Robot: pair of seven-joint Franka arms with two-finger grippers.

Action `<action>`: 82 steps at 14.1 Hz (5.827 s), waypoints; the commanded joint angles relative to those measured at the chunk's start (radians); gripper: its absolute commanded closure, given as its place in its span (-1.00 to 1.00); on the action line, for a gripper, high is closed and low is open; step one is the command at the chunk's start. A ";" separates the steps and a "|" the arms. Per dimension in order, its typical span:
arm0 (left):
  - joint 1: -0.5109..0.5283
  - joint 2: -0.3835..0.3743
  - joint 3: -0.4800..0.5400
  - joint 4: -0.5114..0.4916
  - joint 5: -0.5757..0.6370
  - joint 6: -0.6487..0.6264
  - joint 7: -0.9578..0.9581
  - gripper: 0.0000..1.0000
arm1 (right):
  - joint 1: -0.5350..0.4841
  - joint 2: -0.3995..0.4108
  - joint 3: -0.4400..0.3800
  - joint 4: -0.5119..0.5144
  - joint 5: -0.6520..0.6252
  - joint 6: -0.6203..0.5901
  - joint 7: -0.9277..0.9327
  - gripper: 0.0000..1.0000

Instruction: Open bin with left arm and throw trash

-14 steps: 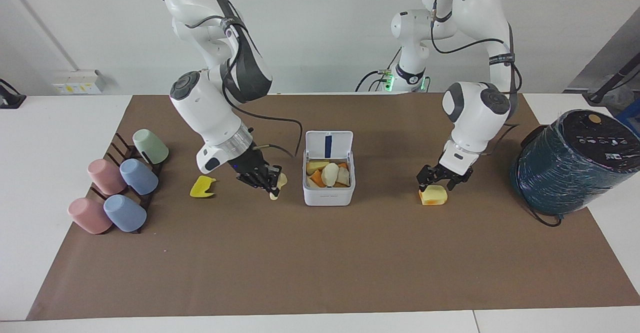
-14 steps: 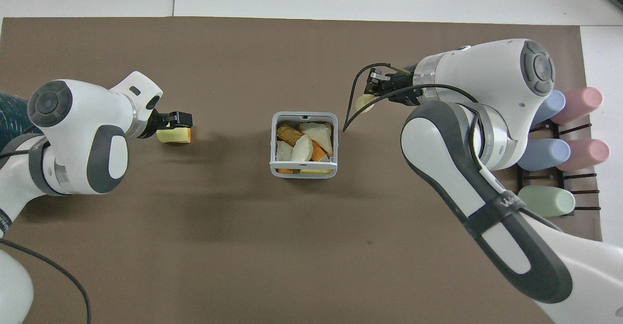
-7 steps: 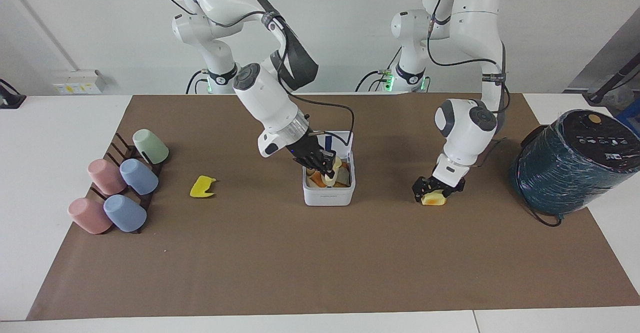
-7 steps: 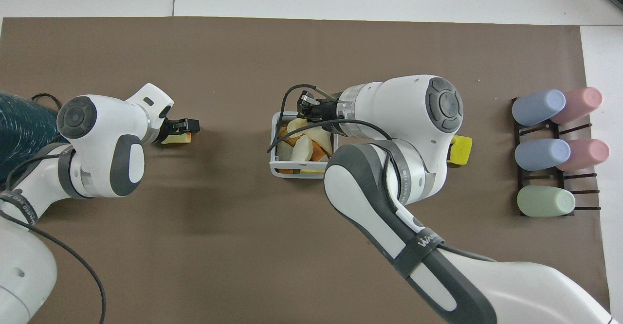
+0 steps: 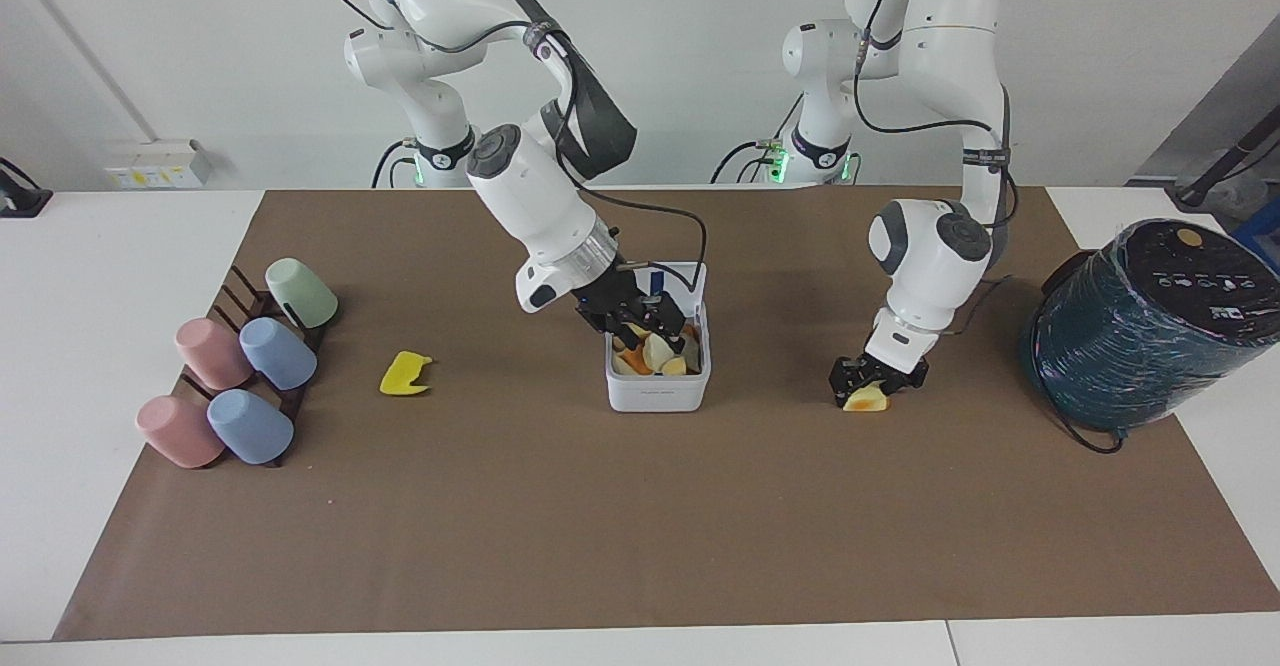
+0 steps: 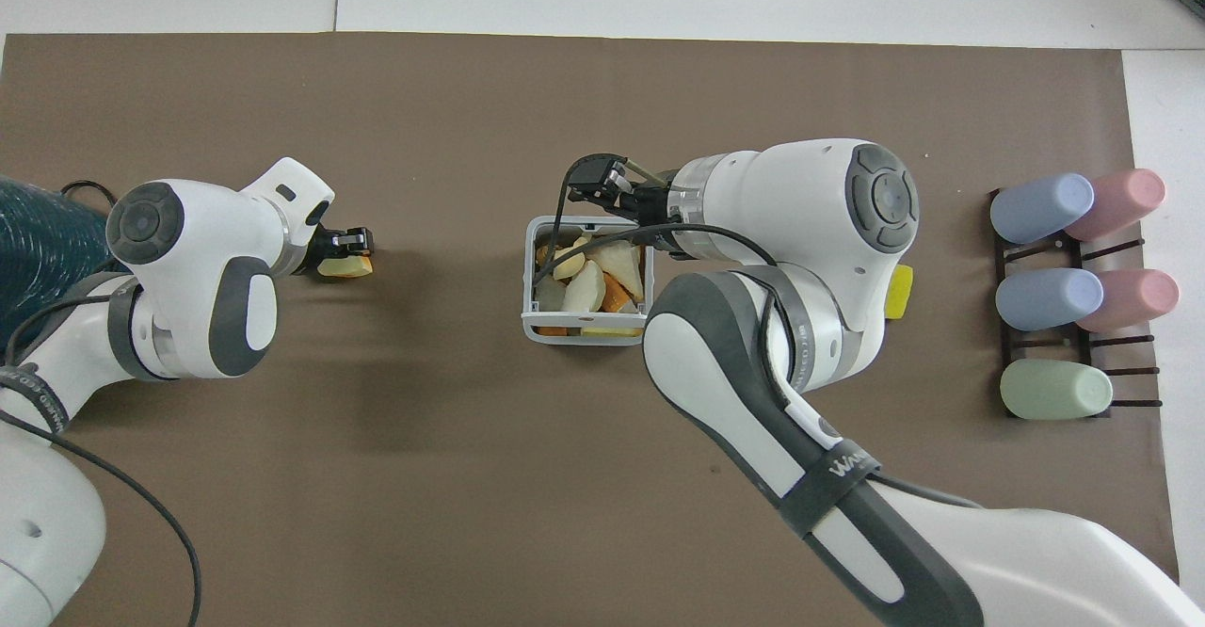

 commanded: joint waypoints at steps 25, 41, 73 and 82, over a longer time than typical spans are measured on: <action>0.036 -0.189 0.006 0.577 0.141 -1.099 0.080 1.00 | -0.492 -0.124 0.003 -0.467 -0.440 -0.004 -0.847 1.00; 0.059 -0.294 0.000 0.424 0.039 -0.915 0.006 1.00 | -0.059 -0.074 0.010 -0.100 0.114 -0.049 -0.049 1.00; -0.466 -0.023 -0.003 0.198 -0.032 -0.105 -0.717 1.00 | -0.415 -0.319 -0.018 0.203 -0.454 -0.849 -0.406 -1.00; -0.457 -0.029 0.000 0.307 -0.018 -0.310 -0.717 -0.92 | -0.431 -0.374 -0.016 0.115 -0.441 -0.843 -0.448 -1.00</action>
